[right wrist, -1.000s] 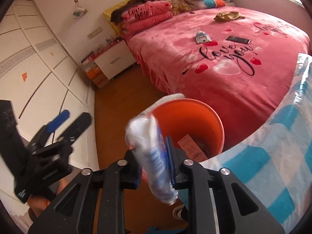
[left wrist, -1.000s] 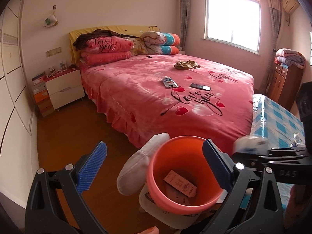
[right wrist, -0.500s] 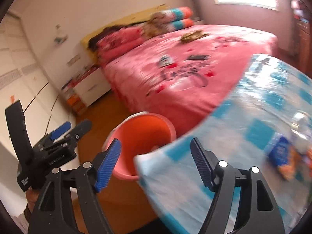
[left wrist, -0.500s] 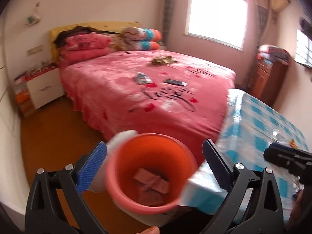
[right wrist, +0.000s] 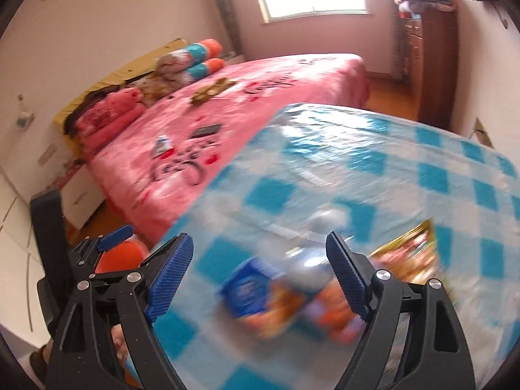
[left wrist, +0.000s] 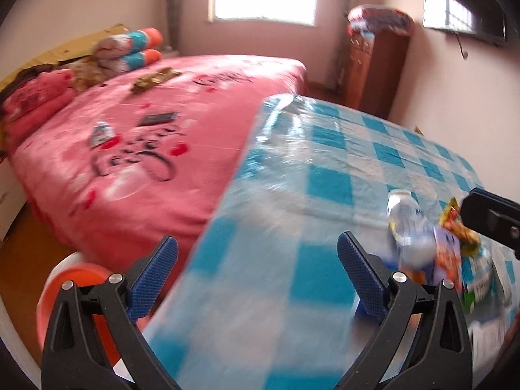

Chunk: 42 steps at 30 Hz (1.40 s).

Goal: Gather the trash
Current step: 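Bring both open tools back over the remaining trash on the table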

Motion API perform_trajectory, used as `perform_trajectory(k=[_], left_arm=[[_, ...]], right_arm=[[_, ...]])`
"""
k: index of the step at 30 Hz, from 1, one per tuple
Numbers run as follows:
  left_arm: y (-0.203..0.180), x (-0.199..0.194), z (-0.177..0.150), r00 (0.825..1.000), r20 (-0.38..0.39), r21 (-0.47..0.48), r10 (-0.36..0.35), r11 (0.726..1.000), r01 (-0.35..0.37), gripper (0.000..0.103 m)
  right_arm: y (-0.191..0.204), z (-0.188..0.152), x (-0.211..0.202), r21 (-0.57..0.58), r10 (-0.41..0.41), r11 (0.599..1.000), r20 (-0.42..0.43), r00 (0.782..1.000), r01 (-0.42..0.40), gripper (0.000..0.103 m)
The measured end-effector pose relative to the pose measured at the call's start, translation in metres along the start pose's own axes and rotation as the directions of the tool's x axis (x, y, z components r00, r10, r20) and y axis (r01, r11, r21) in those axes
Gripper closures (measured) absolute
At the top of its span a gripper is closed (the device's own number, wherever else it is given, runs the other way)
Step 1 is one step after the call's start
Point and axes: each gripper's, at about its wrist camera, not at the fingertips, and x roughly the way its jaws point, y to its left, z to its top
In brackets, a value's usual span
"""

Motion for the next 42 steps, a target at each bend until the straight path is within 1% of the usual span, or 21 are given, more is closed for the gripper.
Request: perform_trajectory(k=[2, 3, 6, 7, 8, 9, 11, 14, 18, 23, 24, 25, 26, 27, 29, 30, 34, 38, 41, 42], left_arm=[[-0.019, 0.025, 0.015, 0.999, -0.034, 0.023, -0.007, 1.000, 0.008, 0.004], [-0.028, 0.036, 0.021, 0.999, -0.045, 0.033, -0.026, 0.999, 0.028, 0.004], [-0.048, 0.063, 0.028, 0.995, -0.091, 0.066, -0.037, 0.997, 0.043, 0.004], [-0.056, 0.071, 0.028, 0.991, -0.124, 0.082, -0.042, 0.995, 0.053, 0.004], [-0.063, 0.077, 0.029, 0.989, -0.147, 0.111, -0.027, 0.993, 0.044, 0.004], [-0.072, 0.078, 0.029, 0.989, -0.147, 0.151, -0.026, 0.987, 0.049, 0.004], [-0.086, 0.080, 0.029, 0.988, -0.151, 0.198, -0.045, 0.977, 0.075, 0.004], [-0.091, 0.080, 0.029, 0.988, -0.151, 0.183, -0.040, 0.981, 0.067, 0.004], [-0.091, 0.079, 0.028, 0.988, -0.151, 0.164, -0.029, 0.985, 0.054, 0.004], [-0.091, 0.080, 0.028, 0.988, -0.151, 0.163, -0.029, 0.985, 0.054, 0.004], [-0.091, 0.079, 0.028, 0.988, -0.151, 0.164, -0.029, 0.985, 0.054, 0.004], [-0.091, 0.080, 0.029, 0.988, -0.151, 0.163, -0.029, 0.985, 0.054, 0.004], [-0.091, 0.080, 0.029, 0.988, -0.152, 0.163, -0.030, 0.985, 0.055, 0.004], [-0.092, 0.080, 0.028, 0.988, -0.151, 0.163, -0.030, 0.985, 0.055, 0.004], [-0.092, 0.080, 0.029, 0.988, -0.151, 0.164, -0.029, 0.985, 0.054, 0.004], [-0.092, 0.079, 0.028, 0.988, -0.151, 0.164, -0.029, 0.985, 0.054, 0.004], [-0.092, 0.079, 0.028, 0.988, -0.151, 0.164, -0.029, 0.985, 0.054, 0.004], [-0.092, 0.079, 0.028, 0.988, -0.152, 0.163, -0.030, 0.985, 0.055, 0.004], [-0.092, 0.079, 0.028, 0.988, -0.152, 0.164, -0.029, 0.985, 0.054, 0.004], [-0.092, 0.079, 0.029, 0.988, -0.152, 0.164, -0.029, 0.985, 0.054, 0.004]], right_arm=[[-0.022, 0.010, 0.008, 0.026, -0.010, 1.000, -0.021, 1.000, 0.010, 0.020], [-0.036, 0.018, 0.012, 0.050, -0.002, 0.999, -0.028, 1.000, 0.003, 0.020], [-0.065, 0.035, 0.024, 0.077, -0.001, 0.997, -0.043, 0.999, 0.004, 0.020], [-0.074, 0.039, 0.028, 0.087, 0.004, 0.996, -0.051, 0.999, 0.001, 0.020], [-0.083, 0.043, 0.033, 0.095, 0.010, 0.996, -0.057, 0.998, -0.005, 0.020], [-0.088, 0.046, 0.037, 0.098, 0.012, 0.995, -0.062, 0.998, -0.006, 0.020], [-0.102, 0.053, 0.045, 0.109, 0.020, 0.994, -0.074, 0.997, -0.012, 0.020], [-0.114, 0.061, 0.054, 0.134, 0.042, 0.991, -0.095, 0.995, -0.029, 0.020], [-0.123, 0.073, 0.054, 0.175, 0.071, 0.983, -0.104, 0.992, -0.052, 0.020], [-0.136, 0.089, 0.054, 0.213, 0.046, 0.977, -0.112, 0.993, -0.021, 0.020], [-0.139, 0.093, 0.056, 0.210, 0.033, 0.978, -0.114, 0.993, -0.008, 0.020], [-0.142, 0.095, 0.060, 0.203, 0.002, 0.979, -0.121, 0.993, 0.022, 0.020], [-0.148, 0.097, 0.064, 0.211, -0.027, 0.976, -0.129, 0.991, 0.054, 0.020], [-0.154, 0.098, 0.067, 0.235, -0.034, 0.970, -0.133, 0.991, 0.065, 0.020], [-0.168, 0.100, 0.074, 0.299, -0.042, 0.951, -0.146, 0.988, 0.084, 0.020], [-0.177, 0.102, 0.077, 0.329, -0.058, 0.938, -0.155, 0.986, 0.106, 0.020], [-0.195, 0.114, 0.079, 0.378, -0.143, 0.905, -0.161, 0.977, 0.195, 0.020], [-0.202, 0.122, 0.079, 0.370, -0.236, 0.884, -0.180, 0.955, 0.288, 0.020], [-0.201, 0.121, 0.079, 0.359, -0.300, 0.860, -0.217, 0.929, 0.362, 0.020], [-0.201, 0.120, 0.079, 0.354, -0.310, 0.856, -0.230, 0.922, 0.376, 0.020]])
